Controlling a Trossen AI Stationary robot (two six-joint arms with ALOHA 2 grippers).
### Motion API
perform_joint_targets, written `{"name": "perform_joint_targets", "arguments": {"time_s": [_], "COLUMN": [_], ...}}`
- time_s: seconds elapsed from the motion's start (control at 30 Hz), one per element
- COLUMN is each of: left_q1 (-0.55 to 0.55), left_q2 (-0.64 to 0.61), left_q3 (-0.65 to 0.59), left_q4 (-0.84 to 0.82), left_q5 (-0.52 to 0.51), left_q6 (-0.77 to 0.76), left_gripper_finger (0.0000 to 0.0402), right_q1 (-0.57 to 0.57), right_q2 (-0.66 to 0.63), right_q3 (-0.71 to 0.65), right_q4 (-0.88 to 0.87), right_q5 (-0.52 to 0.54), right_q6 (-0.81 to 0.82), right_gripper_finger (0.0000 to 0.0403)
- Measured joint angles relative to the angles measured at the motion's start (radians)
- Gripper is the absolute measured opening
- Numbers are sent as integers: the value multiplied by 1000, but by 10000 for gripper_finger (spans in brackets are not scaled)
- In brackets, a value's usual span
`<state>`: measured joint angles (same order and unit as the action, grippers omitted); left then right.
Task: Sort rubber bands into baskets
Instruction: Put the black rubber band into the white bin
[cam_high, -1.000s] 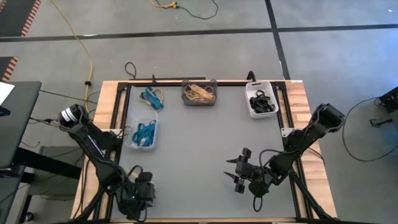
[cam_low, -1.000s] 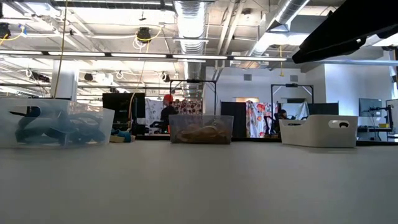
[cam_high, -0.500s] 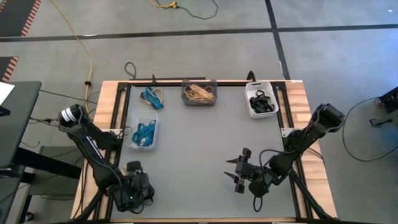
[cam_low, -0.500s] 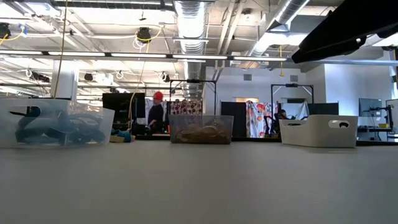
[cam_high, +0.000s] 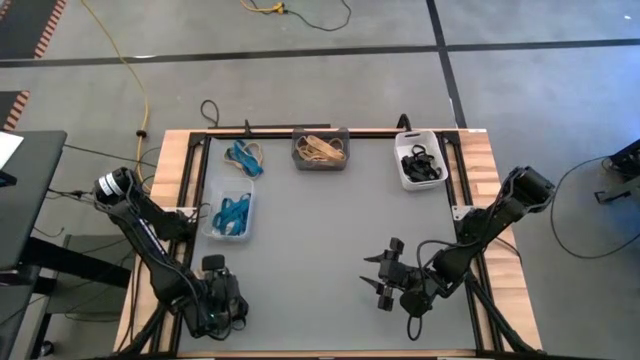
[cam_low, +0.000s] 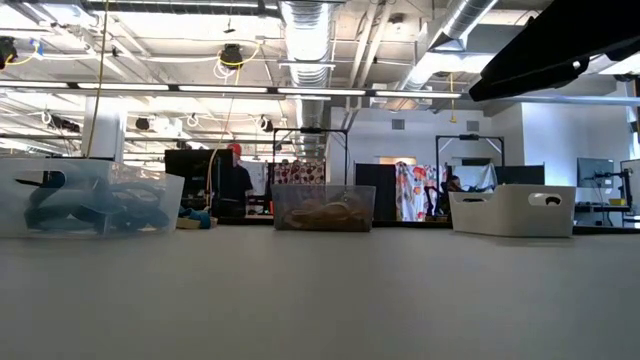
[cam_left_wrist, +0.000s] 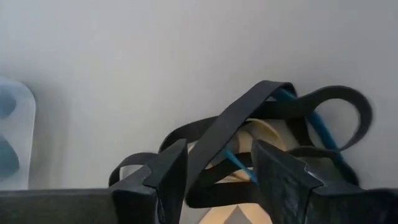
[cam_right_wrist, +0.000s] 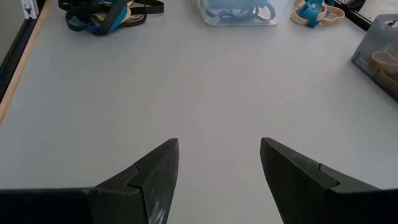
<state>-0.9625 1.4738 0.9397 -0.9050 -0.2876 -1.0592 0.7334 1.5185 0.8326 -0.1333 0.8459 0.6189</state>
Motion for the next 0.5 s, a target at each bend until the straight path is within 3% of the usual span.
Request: {"name": "perform_joint_targets", "arguments": {"time_s": [0.23,0.5], "left_q1": [35,50], "left_q2": [2,0], "left_q3": [-98,-72], "left_q4": [0,7], "left_q5": [47,-39], "left_q6": [-26,37], "left_gripper_finger": [169,151], "right_q1": [0,-1], "right_q2": [0,0], "right_q3": [0,0], "right_q4": [0,0], "right_q5": [-1,-3], "right_q6": [0,0], "right_gripper_finger": [256,256]}}
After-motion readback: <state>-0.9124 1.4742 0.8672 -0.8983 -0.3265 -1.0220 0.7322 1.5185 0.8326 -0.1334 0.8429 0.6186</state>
